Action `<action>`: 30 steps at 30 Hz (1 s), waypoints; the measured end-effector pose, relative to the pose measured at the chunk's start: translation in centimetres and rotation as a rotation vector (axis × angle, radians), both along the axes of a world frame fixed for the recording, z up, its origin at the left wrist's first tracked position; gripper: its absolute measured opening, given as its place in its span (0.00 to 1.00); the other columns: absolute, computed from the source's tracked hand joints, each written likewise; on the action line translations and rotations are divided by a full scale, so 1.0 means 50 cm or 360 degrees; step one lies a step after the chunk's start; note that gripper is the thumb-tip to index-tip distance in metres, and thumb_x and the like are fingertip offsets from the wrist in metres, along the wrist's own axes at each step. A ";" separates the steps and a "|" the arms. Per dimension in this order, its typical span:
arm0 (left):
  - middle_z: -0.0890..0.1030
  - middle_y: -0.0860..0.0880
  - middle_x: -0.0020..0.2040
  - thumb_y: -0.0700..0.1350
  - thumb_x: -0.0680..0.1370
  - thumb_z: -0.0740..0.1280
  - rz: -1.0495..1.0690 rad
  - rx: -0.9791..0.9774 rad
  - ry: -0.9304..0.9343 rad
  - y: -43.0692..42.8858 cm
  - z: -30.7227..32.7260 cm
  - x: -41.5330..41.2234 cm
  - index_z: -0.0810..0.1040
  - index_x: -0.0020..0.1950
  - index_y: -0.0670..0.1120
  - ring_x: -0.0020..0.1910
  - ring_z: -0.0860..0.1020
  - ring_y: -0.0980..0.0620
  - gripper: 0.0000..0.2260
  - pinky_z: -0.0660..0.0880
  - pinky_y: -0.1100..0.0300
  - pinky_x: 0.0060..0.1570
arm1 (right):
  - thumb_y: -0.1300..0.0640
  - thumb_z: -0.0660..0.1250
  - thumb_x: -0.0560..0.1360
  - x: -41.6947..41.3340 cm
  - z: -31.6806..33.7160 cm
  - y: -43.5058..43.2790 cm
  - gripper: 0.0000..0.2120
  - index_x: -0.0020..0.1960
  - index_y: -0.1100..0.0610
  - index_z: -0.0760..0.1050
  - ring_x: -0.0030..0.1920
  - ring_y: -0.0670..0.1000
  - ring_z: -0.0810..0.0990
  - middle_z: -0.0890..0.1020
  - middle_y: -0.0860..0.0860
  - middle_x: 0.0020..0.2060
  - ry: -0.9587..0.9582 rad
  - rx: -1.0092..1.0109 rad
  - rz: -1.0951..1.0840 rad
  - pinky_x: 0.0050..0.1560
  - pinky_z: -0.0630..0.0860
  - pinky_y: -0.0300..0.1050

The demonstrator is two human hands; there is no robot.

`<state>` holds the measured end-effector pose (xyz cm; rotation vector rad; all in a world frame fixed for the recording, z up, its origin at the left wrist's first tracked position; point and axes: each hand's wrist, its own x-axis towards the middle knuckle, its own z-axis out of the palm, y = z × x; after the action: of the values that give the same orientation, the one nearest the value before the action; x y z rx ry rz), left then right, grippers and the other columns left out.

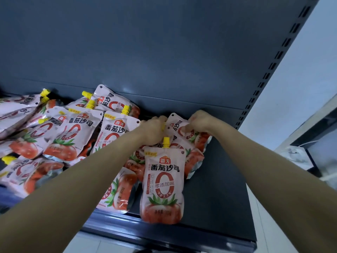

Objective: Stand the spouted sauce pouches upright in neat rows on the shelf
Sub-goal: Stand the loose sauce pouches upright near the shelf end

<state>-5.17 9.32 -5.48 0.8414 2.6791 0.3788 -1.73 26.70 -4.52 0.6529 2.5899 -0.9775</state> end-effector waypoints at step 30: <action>0.78 0.48 0.37 0.37 0.72 0.68 -0.0001 0.0394 -0.0124 0.067 0.093 -0.034 0.76 0.36 0.46 0.38 0.76 0.50 0.07 0.72 0.62 0.36 | 0.72 0.65 0.74 0.100 0.047 0.092 0.12 0.44 0.55 0.75 0.38 0.49 0.78 0.78 0.50 0.37 0.0874 -0.0633 -0.0660 0.35 0.77 0.39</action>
<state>-6.87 12.68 -0.82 0.8749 2.5945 0.7390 3.25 31.29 -2.18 0.9316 2.5997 -1.9832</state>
